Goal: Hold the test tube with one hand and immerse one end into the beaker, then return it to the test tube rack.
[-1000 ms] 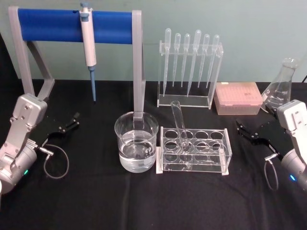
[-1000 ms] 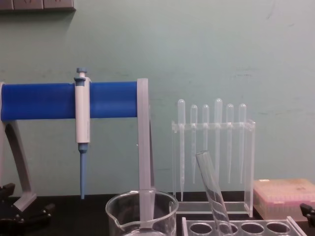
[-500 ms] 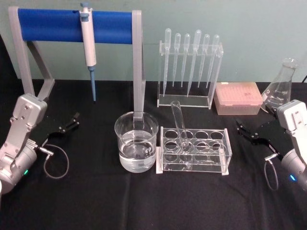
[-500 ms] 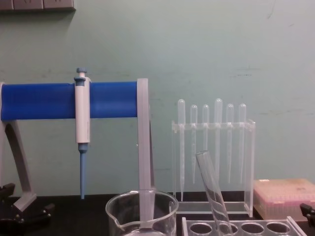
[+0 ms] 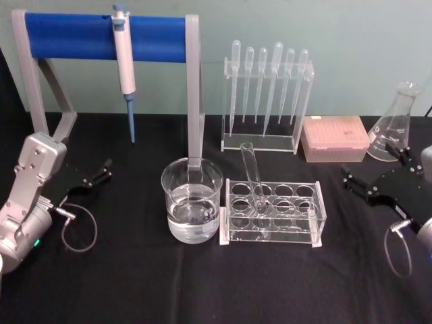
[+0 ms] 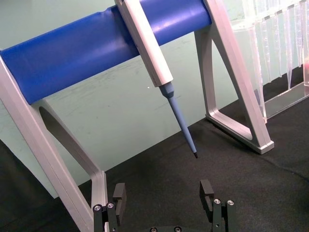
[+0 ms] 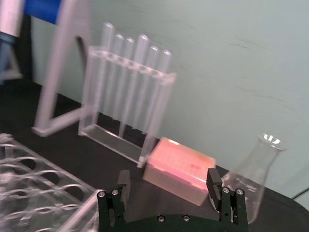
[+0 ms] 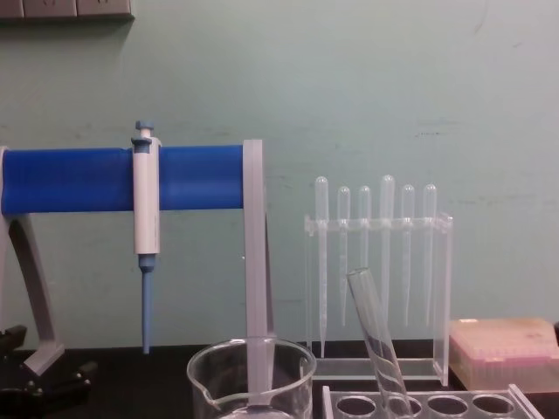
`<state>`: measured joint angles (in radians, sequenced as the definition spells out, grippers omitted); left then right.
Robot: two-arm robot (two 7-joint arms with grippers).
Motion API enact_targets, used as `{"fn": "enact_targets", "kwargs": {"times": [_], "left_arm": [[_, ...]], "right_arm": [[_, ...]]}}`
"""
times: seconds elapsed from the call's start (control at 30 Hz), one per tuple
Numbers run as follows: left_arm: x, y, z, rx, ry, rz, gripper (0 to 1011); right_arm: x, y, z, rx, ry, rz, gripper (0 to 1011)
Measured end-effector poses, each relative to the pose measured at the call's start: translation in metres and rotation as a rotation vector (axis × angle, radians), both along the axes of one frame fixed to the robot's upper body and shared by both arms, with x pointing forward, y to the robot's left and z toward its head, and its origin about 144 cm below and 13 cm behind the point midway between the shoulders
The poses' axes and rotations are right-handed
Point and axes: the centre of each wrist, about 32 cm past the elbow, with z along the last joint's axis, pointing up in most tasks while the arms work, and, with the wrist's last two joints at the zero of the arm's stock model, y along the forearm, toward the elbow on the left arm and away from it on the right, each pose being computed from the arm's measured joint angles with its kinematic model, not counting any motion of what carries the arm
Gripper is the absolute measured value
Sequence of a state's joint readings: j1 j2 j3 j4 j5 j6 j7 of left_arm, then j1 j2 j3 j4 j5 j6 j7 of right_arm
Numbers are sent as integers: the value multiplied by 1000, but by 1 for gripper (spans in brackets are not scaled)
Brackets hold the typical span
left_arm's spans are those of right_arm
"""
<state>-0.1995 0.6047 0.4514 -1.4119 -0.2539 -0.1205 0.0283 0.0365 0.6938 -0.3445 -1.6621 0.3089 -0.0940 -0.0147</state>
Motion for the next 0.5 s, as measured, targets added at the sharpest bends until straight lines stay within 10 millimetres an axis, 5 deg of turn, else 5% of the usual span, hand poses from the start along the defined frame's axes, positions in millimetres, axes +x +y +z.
{"fn": "enact_targets", "kwargs": {"times": [0.2,0.5], "left_arm": [[0,0,0,0,0,0,1000],[0,0,0,0,0,0,1000]], "right_arm": [[-13,6,18,52,61,147,1002],[-3,31,29,103,162,364,1002]]}}
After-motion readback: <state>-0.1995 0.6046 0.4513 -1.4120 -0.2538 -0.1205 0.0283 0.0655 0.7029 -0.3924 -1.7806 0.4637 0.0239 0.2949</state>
